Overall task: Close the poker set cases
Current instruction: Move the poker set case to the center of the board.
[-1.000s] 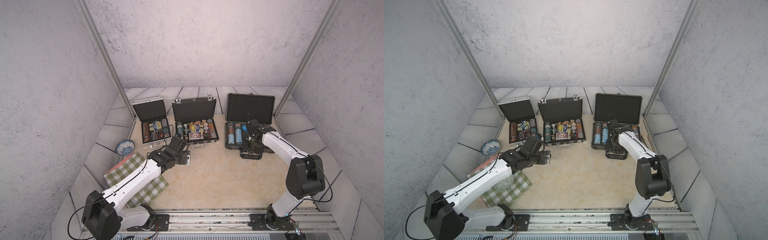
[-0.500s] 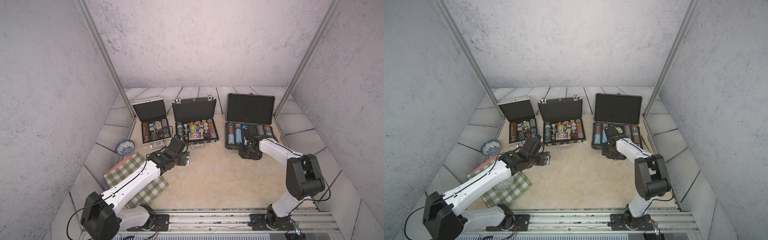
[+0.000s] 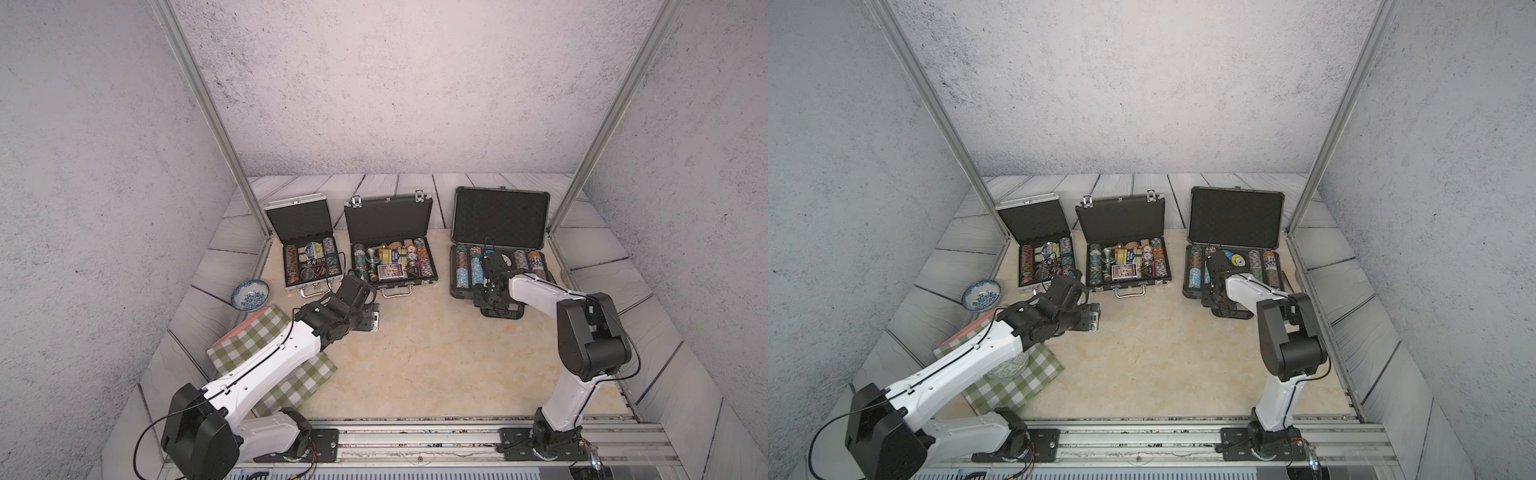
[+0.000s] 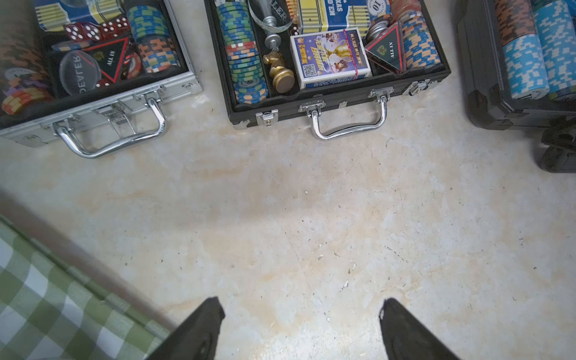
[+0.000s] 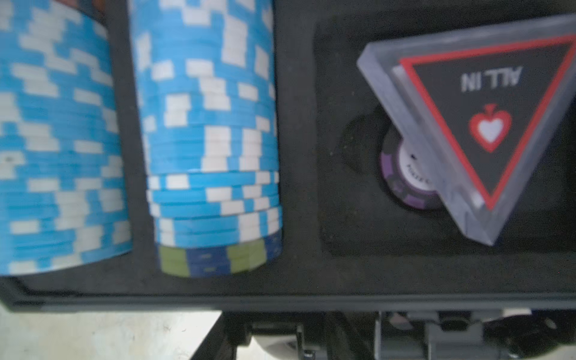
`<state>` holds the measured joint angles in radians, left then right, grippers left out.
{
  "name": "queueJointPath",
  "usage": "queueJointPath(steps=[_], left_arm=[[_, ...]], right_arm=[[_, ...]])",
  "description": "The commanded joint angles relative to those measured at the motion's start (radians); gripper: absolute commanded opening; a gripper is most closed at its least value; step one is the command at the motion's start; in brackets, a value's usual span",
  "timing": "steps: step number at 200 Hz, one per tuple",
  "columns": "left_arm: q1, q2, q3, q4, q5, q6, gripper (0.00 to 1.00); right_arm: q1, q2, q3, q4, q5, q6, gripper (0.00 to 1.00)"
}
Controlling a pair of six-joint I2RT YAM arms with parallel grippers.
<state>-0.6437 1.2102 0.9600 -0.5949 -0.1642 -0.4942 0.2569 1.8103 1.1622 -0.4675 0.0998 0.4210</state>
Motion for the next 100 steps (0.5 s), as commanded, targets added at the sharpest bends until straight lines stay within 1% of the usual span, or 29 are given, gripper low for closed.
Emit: queueJointPath(steps=[1, 42, 54, 74, 100], left_arm=[[-0.005, -0.011, -0.013, -0.005, -0.015, 0.000, 0.84], [-0.004, -0.018, -0.010, -0.015, -0.018, 0.008, 0.84], [-0.004, -0.022, -0.013, -0.014, -0.025, 0.006, 0.84], [-0.004, -0.023, -0.017, -0.008, -0.028, 0.002, 0.84], [-0.004, -0.023, -0.010, -0.011, -0.026, 0.000, 0.84]], right_arm=[[0.006, 0.049, 0.009, 0.026, 0.020, -0.005, 0.45], [0.007, 0.082, -0.019, 0.050, 0.021, -0.013, 0.42], [0.007, 0.077, -0.028, 0.064, 0.017, -0.013, 0.38], [0.008, 0.077, -0.028, 0.061, 0.020, -0.013, 0.29], [0.010, 0.055, -0.059, 0.074, 0.004, -0.007, 0.22]])
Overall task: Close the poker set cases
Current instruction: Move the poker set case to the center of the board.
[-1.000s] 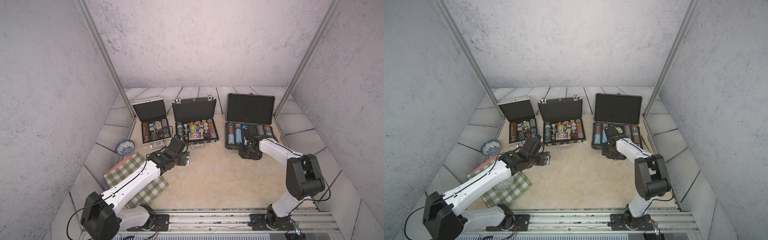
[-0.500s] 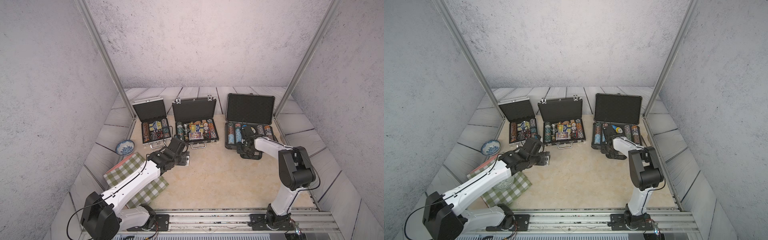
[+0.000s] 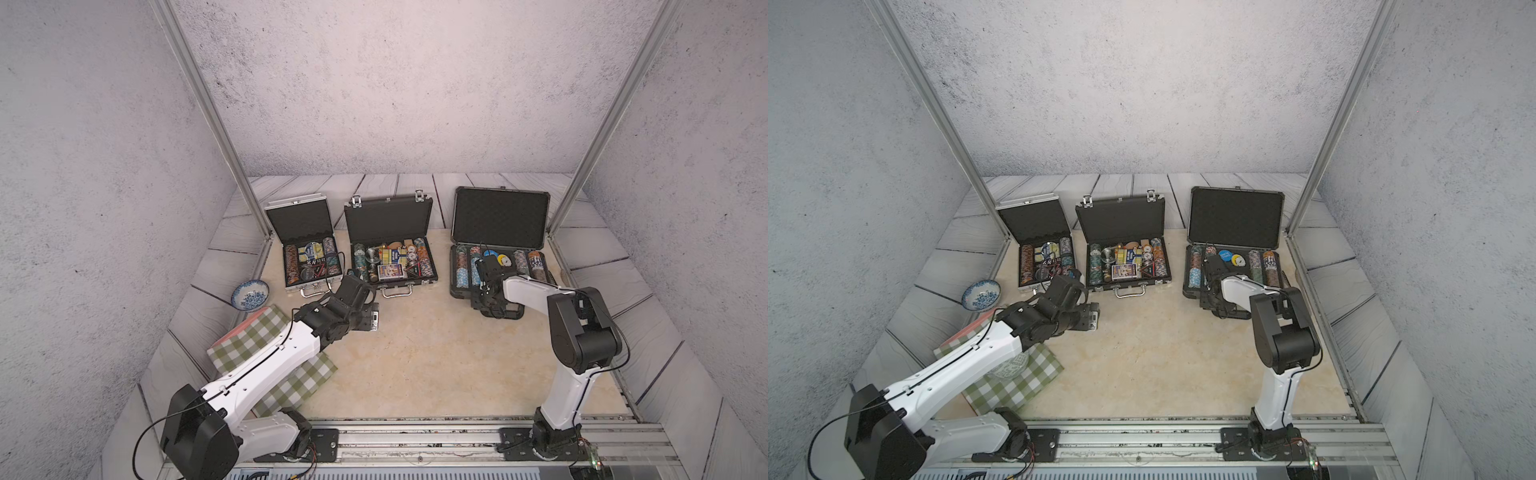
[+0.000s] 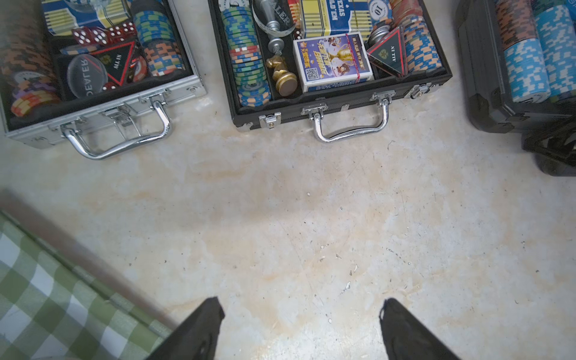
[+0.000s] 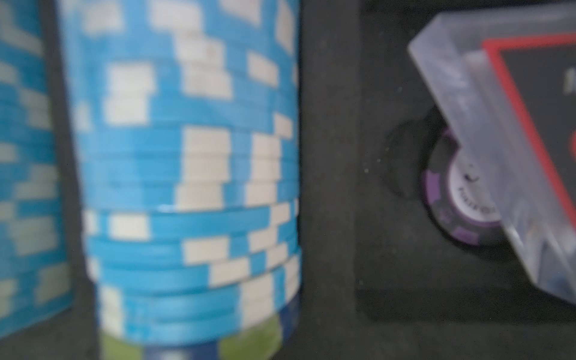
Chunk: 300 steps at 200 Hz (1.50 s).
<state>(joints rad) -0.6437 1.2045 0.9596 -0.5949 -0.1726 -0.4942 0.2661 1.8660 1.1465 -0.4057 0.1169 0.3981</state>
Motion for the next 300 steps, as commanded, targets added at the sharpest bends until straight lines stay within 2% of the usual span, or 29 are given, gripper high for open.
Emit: queueJointPath(steps=[1, 63, 199, 250, 300], left_arm=[[-0.004, -0.017, -0.009, -0.011, -0.018, 0.000, 0.84], [-0.004, -0.020, -0.004, -0.016, -0.027, -0.004, 0.84], [0.013, -0.065, 0.001, -0.047, -0.063, 0.014, 0.85], [0.015, -0.065, -0.005, -0.042, -0.061, 0.020, 0.85], [0.016, -0.066, -0.016, -0.036, -0.056, 0.020, 0.85]], right_arm=[[0.001, -0.002, -0.046, 0.013, -0.014, 0.016, 0.22], [0.042, -0.064, -0.091, -0.014, -0.044, 0.048, 0.12], [0.097, -0.180, -0.133, -0.173, -0.034, 0.103, 0.05], [0.169, -0.261, -0.172, -0.283, 0.025, 0.227, 0.05], [0.226, -0.383, -0.260, -0.337, 0.030, 0.365, 0.08]])
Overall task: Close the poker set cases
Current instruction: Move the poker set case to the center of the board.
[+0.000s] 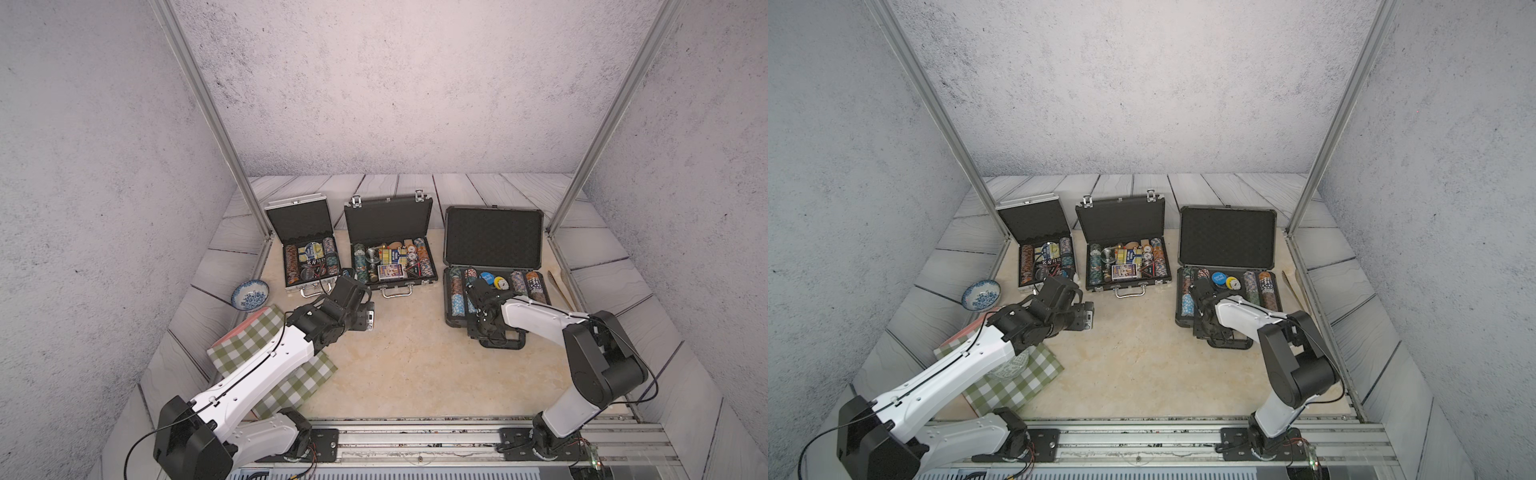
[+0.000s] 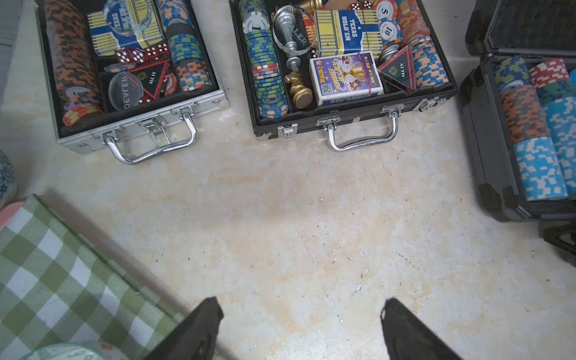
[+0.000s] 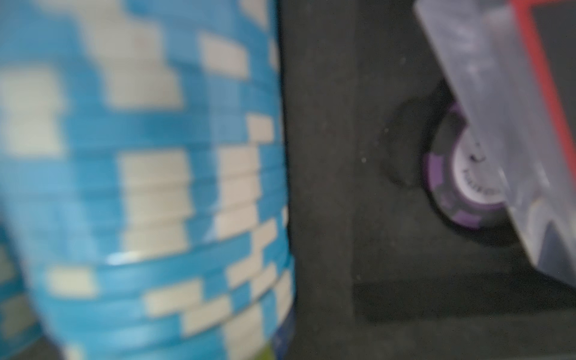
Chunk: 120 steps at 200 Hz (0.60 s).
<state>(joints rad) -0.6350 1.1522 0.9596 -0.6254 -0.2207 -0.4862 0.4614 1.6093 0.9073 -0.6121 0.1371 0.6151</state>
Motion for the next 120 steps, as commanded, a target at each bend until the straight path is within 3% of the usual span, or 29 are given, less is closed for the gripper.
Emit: queueJointPath(steps=[1, 51, 77, 120], left_arm=[[0.008, -0.014, -0.016, -0.005, -0.008, 0.012, 0.85], [0.008, 0.005, -0.016, 0.018, 0.025, 0.021, 0.85], [0.008, 0.011, -0.016, 0.024, 0.029, 0.020, 0.85], [0.008, -0.001, -0.023, 0.016, 0.016, 0.019, 0.85]], right_arm=[[0.031, -0.128, -0.022, -0.132, 0.010, 0.151, 0.08], [0.146, -0.174, -0.062, -0.157, 0.000, 0.251, 0.10], [0.191, -0.158, -0.064, -0.140, -0.023, 0.274, 0.18], [0.194, -0.135, -0.013, -0.187, 0.009, 0.256, 0.50]])
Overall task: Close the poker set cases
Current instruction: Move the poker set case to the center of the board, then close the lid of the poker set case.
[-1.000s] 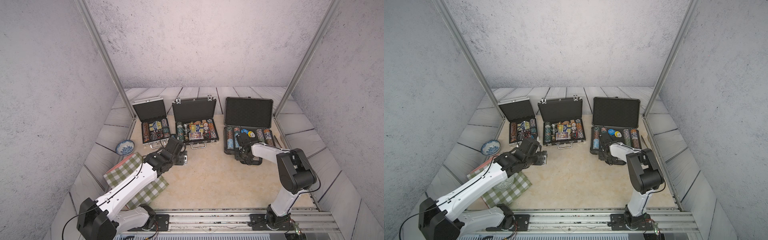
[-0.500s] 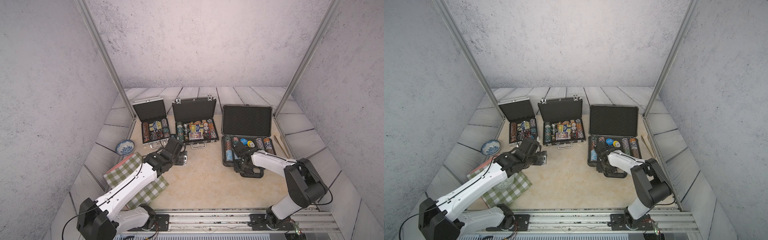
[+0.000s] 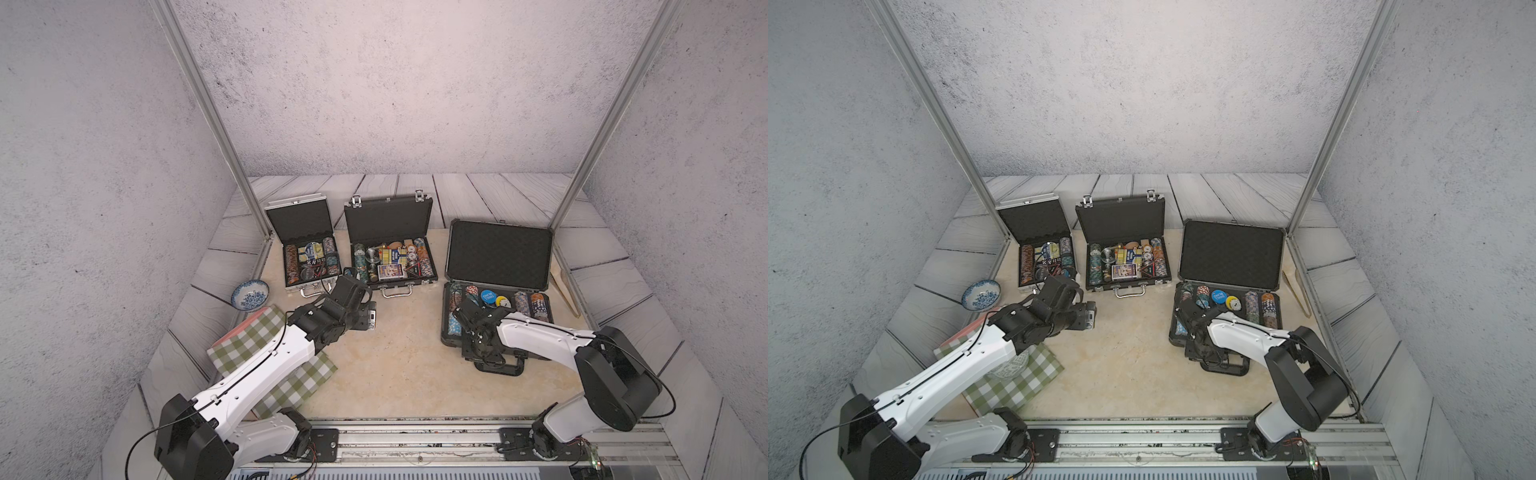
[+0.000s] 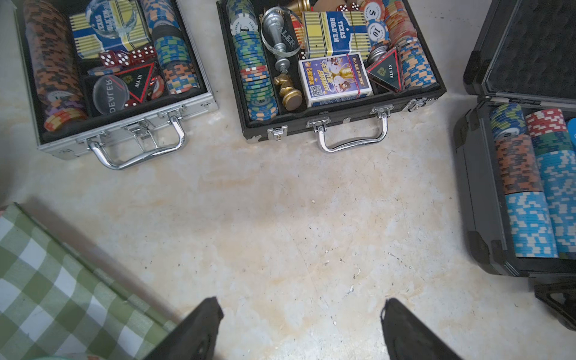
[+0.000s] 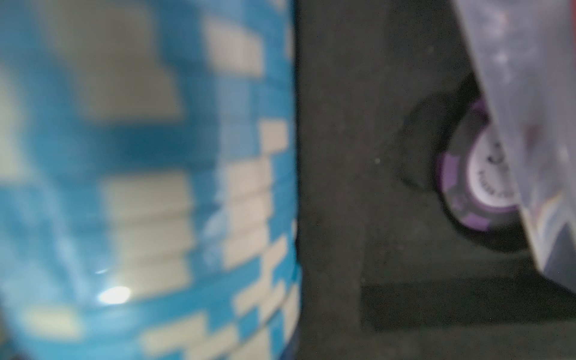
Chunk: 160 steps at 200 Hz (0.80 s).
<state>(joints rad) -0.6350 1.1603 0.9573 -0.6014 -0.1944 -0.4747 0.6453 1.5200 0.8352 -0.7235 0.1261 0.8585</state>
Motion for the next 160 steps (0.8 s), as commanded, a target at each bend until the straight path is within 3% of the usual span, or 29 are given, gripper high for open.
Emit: queueJointPath(steps=[1, 41, 94, 160], left_arm=[[0.008, -0.009, -0.021, -0.008, -0.010, 0.007, 0.85], [0.008, -0.021, -0.029, -0.012, -0.017, 0.002, 0.85], [0.008, -0.022, -0.028, -0.008, 0.004, 0.006, 0.85], [0.004, 0.002, -0.024, -0.003, 0.086, 0.030, 0.84]], right_arm=[[0.010, -0.046, 0.060, -0.078, 0.022, 0.012, 0.50], [0.010, -0.072, 0.134, -0.157, 0.043, -0.018, 0.67], [-0.012, -0.101, 0.346, -0.285, 0.063, -0.096, 0.71], [-0.294, 0.084, 0.839, -0.267, -0.022, -0.231, 0.75]])
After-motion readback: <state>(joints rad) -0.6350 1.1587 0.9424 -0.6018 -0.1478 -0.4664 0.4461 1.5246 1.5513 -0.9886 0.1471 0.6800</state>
